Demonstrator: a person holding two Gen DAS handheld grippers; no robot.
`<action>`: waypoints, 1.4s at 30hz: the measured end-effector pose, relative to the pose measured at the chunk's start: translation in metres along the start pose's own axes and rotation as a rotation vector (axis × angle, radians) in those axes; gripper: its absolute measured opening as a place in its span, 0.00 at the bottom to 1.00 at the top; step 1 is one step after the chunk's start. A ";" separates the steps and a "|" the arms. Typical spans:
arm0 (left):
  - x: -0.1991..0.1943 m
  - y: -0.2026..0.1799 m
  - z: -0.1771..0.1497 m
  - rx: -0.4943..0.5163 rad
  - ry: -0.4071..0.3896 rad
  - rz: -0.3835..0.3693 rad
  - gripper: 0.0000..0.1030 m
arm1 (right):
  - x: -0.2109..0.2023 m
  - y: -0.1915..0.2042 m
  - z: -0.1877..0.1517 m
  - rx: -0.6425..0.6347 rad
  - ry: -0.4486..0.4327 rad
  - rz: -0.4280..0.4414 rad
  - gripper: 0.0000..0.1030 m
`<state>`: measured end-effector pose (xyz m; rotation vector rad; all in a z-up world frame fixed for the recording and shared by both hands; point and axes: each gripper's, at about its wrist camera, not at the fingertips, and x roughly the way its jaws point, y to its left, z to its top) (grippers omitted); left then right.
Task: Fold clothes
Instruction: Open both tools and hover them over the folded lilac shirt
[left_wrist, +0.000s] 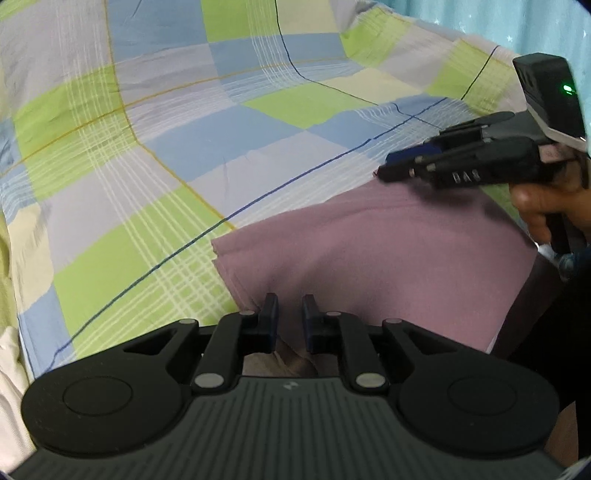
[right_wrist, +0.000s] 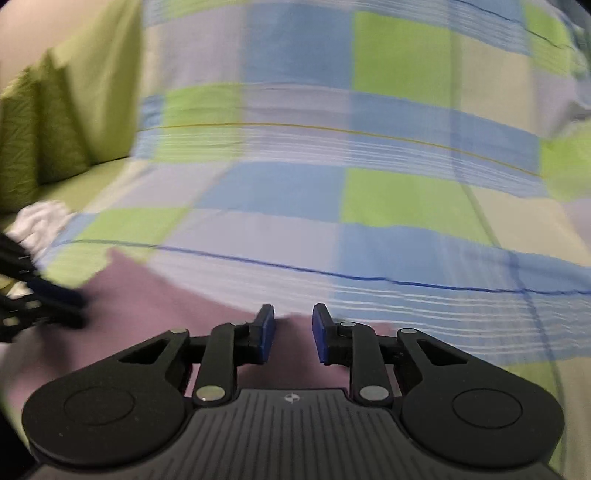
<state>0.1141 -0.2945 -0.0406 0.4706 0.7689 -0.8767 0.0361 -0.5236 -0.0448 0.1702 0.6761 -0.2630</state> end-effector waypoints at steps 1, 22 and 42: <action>-0.002 -0.001 0.003 -0.001 -0.020 0.006 0.11 | -0.005 -0.002 0.000 0.009 -0.015 -0.008 0.26; 0.010 0.012 0.005 -0.079 -0.018 -0.001 0.12 | -0.014 0.006 -0.003 -0.065 -0.047 -0.056 0.35; 0.012 0.038 0.001 -0.073 -0.017 0.112 0.10 | -0.054 0.003 -0.041 -0.048 -0.012 -0.050 0.32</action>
